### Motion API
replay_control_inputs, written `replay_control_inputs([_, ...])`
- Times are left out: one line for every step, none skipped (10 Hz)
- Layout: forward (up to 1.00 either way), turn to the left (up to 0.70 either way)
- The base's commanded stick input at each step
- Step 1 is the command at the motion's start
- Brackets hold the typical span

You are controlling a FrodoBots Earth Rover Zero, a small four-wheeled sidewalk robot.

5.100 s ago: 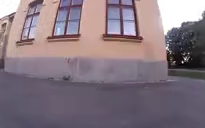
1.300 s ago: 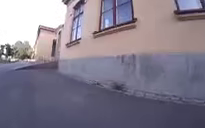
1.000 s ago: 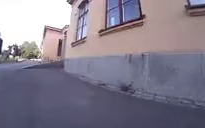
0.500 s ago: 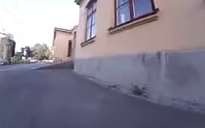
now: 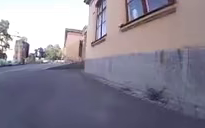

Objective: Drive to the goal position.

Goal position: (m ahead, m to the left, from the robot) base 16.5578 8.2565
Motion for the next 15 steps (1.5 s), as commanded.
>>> replay_control_inputs([0.5,0.5])
replay_control_inputs([0.5,0.5])
replay_control_inputs([0.5,0.5])
replay_control_inputs([0.5,0.5])
replay_control_inputs([0.5,0.5])
replay_control_inputs([0.5,0.5])
replay_control_inputs([0.5,0.5])
replay_control_inputs([0.5,0.5])
replay_control_inputs([0.5,0.5])
replay_control_inputs([0.5,0.5])
replay_control_inputs([0.5,0.5])
replay_control_inputs([0.5,0.5])
replay_control_inputs([0.5,0.5])
replay_control_inputs([0.5,0.5])
replay_control_inputs([0.5,0.5])
